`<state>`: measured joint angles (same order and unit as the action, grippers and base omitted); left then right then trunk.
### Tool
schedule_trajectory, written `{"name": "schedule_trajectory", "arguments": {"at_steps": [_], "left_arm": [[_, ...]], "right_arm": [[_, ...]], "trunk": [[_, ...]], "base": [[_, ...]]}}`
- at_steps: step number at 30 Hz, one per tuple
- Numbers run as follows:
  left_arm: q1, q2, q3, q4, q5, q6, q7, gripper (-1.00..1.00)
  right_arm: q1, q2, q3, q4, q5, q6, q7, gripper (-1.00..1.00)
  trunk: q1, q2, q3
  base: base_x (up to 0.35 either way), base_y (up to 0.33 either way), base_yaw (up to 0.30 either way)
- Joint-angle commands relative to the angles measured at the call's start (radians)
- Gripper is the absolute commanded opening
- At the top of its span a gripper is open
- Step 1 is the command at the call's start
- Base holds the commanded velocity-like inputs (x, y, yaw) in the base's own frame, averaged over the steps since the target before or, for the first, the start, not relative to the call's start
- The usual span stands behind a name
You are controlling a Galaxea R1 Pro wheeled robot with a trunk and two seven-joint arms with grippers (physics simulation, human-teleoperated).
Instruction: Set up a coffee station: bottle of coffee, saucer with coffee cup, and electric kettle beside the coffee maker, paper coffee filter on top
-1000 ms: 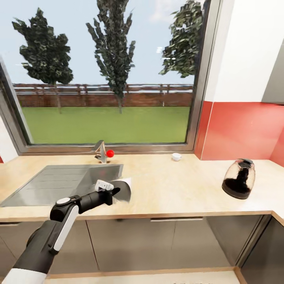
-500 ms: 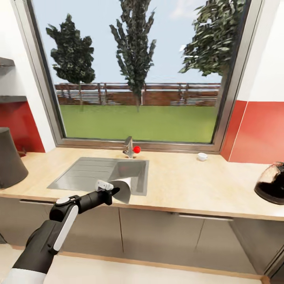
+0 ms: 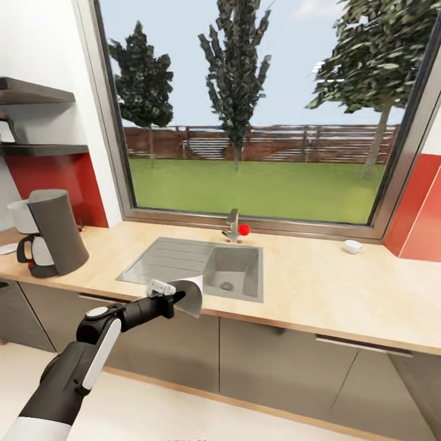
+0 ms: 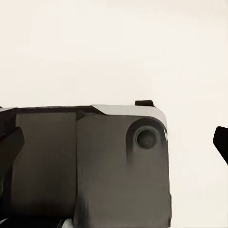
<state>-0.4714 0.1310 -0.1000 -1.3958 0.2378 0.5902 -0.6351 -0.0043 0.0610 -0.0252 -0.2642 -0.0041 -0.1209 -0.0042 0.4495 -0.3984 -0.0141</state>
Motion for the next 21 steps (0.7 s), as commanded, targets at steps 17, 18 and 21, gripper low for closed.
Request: {"name": "schedule_trajectory", "arguments": {"at_steps": [17,18,21], "left_arm": [[-0.001,0.01,0.003,0.001,0.005,0.006,0.002,-1.0],[-0.001,0.01,0.003,0.001,0.005,0.006,0.002,-1.0],[-0.001,0.01,0.006,0.002,0.005,0.007,0.002,-1.0]], "right_arm": [[0.0,0.0,-0.001,0.002,0.0,-0.003,0.0,1.0],[0.0,0.0,-0.001,0.002,0.0,-0.003,0.0,1.0],[0.0,0.0,-0.001,0.002,0.0,-0.003,0.0,1.0]], "trunk": [[0.001,-0.002,-0.011],[0.001,-0.002,-0.012],[0.001,-0.002,-0.014]], "base": [[0.0,0.0,0.26],[0.0,0.0,0.26],[0.0,0.0,0.26]]}}
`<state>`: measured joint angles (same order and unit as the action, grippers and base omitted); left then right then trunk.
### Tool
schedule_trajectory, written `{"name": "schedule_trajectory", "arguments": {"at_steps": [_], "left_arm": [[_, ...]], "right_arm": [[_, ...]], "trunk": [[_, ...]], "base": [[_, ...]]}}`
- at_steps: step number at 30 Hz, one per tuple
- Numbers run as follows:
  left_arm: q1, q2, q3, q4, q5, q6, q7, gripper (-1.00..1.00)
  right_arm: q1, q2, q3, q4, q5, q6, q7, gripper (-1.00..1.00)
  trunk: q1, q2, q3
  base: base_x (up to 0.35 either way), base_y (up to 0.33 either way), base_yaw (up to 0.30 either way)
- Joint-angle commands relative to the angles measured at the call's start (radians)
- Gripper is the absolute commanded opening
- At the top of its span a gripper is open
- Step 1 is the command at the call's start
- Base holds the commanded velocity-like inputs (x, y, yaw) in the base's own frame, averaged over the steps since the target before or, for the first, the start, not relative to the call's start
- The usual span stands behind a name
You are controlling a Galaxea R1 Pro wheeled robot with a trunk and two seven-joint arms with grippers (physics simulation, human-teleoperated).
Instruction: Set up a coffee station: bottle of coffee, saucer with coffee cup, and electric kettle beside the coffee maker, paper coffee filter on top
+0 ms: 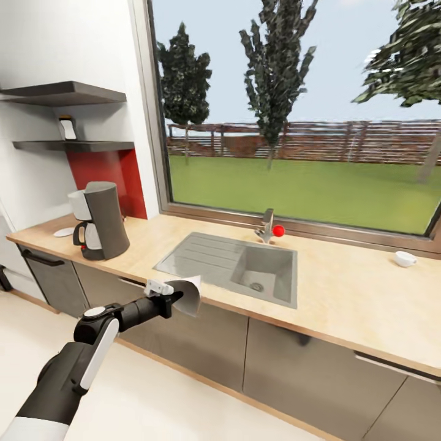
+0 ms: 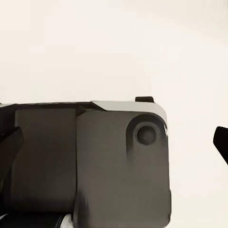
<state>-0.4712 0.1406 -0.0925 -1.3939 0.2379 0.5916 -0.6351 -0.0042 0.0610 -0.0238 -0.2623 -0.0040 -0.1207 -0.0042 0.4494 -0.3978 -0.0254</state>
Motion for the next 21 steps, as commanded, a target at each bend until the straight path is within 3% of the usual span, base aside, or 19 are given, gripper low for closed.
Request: {"name": "schedule_trajectory", "arguments": {"at_steps": [1,21], "left_arm": [[-0.001,0.001,0.004,0.0,0.004,0.005,0.002,-1.0],[-0.001,-0.001,0.016,0.003,0.004,0.004,0.003,-1.0]], "right_arm": [[0.0,0.0,-0.002,0.0,-0.001,-0.003,0.0,1.0],[0.0,0.001,-0.002,0.001,0.0,-0.003,0.0,1.0]], "trunk": [[0.001,-0.002,-0.003],[0.001,-0.002,-0.013]], "base": [[0.0,0.0,0.26],[0.002,0.0,0.261]]}}
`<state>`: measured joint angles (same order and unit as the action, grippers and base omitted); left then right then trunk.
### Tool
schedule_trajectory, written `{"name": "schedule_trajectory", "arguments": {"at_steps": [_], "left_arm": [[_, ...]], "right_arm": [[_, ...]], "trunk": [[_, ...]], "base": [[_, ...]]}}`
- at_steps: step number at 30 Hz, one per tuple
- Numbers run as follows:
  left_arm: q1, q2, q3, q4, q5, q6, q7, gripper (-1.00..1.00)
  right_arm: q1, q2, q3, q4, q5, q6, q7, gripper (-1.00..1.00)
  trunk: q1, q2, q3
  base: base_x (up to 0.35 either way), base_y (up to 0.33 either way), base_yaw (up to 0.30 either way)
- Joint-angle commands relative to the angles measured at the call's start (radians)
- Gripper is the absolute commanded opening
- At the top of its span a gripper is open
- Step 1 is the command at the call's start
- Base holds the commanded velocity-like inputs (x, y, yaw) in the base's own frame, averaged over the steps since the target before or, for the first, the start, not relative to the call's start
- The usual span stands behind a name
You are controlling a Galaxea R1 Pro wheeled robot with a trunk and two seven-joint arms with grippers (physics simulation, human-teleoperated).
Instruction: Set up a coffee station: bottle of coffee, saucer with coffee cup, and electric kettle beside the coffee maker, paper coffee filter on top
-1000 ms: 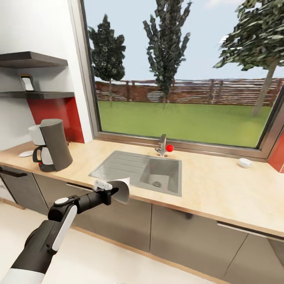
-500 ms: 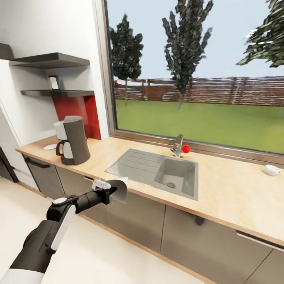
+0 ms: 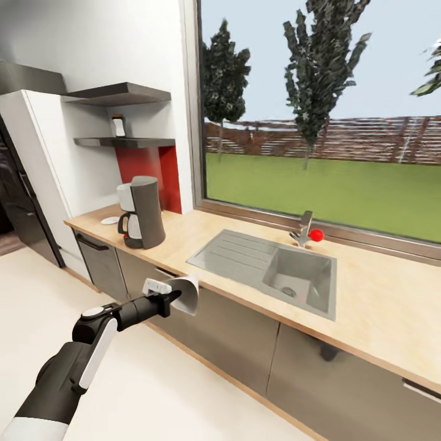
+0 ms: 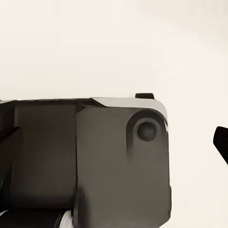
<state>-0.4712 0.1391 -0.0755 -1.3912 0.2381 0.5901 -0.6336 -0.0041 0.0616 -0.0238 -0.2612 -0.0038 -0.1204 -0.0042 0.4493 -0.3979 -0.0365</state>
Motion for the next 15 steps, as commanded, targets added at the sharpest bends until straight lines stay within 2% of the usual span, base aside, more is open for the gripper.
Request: {"name": "schedule_trajectory", "arguments": {"at_steps": [1,8,15], "left_arm": [[-0.001,0.001,-0.001,0.0,0.004,0.005,0.002,-1.0],[-0.001,0.001,-0.001,0.0,0.004,0.005,0.001,-1.0],[-0.001,0.001,-0.001,-0.001,0.004,0.005,0.001,-1.0]], "right_arm": [[0.0,0.0,-0.002,0.0,-0.001,-0.003,0.0,1.0],[0.0,0.001,-0.002,0.0,0.001,-0.003,0.0,1.0],[0.0,0.0,-0.002,0.0,0.001,-0.004,0.0,1.0]], "trunk": [[0.001,-0.002,-0.003],[0.001,-0.002,-0.006],[0.001,-0.002,-0.01]], "base": [[0.088,0.0,0.262],[0.247,0.055,0.262],[0.287,0.191,0.262]]}}
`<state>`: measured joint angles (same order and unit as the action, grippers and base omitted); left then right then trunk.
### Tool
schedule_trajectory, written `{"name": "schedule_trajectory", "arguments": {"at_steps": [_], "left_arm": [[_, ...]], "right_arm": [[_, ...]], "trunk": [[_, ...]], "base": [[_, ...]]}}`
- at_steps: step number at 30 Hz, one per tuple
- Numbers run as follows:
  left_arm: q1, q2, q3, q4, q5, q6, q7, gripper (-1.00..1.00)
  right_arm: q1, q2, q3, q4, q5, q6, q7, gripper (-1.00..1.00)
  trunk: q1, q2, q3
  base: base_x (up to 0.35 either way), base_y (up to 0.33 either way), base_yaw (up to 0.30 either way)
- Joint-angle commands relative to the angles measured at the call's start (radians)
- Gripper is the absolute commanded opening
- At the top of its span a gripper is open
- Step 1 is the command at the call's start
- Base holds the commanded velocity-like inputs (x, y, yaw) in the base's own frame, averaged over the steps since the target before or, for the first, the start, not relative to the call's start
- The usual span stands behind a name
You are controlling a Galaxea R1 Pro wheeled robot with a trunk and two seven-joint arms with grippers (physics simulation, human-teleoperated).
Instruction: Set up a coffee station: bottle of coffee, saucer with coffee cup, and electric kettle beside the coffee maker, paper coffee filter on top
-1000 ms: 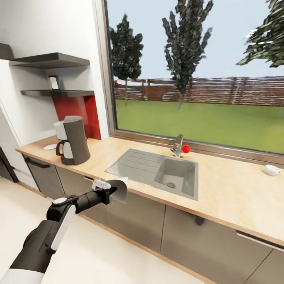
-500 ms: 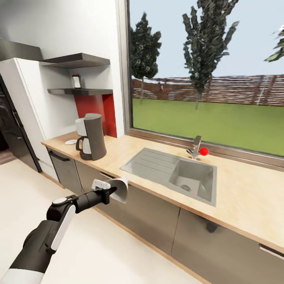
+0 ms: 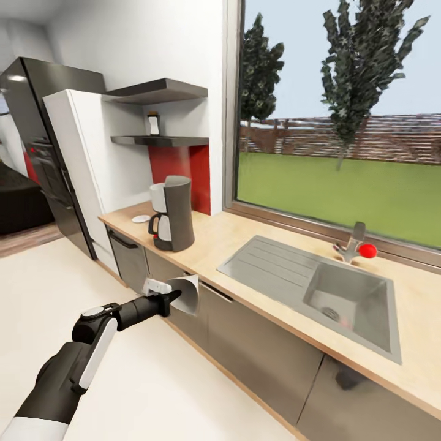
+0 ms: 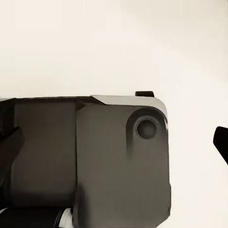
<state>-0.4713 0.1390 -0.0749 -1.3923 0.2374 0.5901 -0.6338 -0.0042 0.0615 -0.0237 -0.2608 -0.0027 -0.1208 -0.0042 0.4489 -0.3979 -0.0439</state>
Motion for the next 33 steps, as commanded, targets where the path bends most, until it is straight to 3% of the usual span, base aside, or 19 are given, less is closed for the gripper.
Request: {"name": "schedule_trajectory", "arguments": {"at_steps": [1,33], "left_arm": [[-0.001,0.001,-0.001,0.0,0.005,0.005,0.002,-1.0],[-0.001,0.001,-0.001,0.0,0.005,0.005,0.0,-1.0]], "right_arm": [[0.0,0.001,-0.002,0.0,0.0,-0.003,0.0,1.0],[0.0,0.001,-0.002,0.002,0.0,-0.003,0.0,1.0]], "trunk": [[0.001,-0.002,-0.003],[0.001,-0.002,-0.019]], "base": [[0.281,0.21,0.262],[0.271,0.216,0.262]]}}
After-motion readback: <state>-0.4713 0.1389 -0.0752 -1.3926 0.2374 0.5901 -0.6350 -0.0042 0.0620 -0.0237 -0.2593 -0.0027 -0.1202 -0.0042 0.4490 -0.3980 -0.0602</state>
